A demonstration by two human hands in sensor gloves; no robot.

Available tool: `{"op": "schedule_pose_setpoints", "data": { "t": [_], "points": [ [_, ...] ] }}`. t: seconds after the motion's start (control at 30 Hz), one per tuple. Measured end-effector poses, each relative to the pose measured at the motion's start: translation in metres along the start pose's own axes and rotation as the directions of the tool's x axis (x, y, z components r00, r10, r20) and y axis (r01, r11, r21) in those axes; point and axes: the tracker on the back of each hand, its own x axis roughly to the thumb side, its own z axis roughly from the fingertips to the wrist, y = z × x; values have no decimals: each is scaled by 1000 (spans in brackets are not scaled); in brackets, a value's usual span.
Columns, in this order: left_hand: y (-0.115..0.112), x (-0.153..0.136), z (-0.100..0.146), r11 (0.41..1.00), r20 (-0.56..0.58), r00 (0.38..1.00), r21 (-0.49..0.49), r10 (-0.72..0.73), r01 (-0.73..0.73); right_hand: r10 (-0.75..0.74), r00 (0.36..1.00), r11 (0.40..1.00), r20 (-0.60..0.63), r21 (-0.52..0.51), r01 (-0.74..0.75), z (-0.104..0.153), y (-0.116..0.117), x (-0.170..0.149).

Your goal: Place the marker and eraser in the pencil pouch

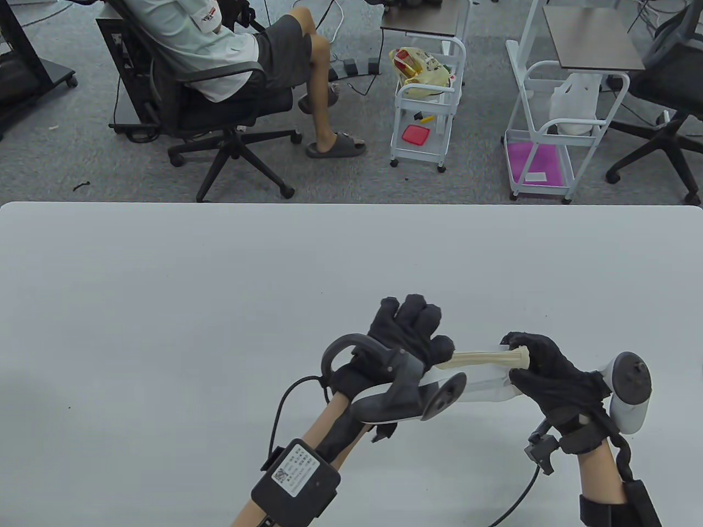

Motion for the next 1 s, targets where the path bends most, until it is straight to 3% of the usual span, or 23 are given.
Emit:
{"op": "schedule_pose_setpoints", "data": {
  "t": [0.27,0.33,0.5,0.67,0.87,1.0],
  "points": [
    [-10,-57,36,999,-121,992,13,-41,43,-42,999,999,-20,-13,41,0,-6,-6],
    [-12,-64,42,998,-119,992,51,30,-24,-48,999,999,-14,-6,48,-1,-4,-5],
    [-23,-75,55,958,-182,945,147,272,-247,10,1000,1000,-7,-6,-10,1,-2,0],
    [-57,-79,66,864,-174,853,222,491,-452,142,988,990,-55,2,-142,-3,11,-8],
    [-98,-75,71,843,-174,833,239,526,-482,293,941,956,-172,53,-288,-11,32,-39],
    [-105,-78,76,858,-177,854,271,489,-436,273,926,961,-261,128,-247,-15,38,-56]
  ]
}}
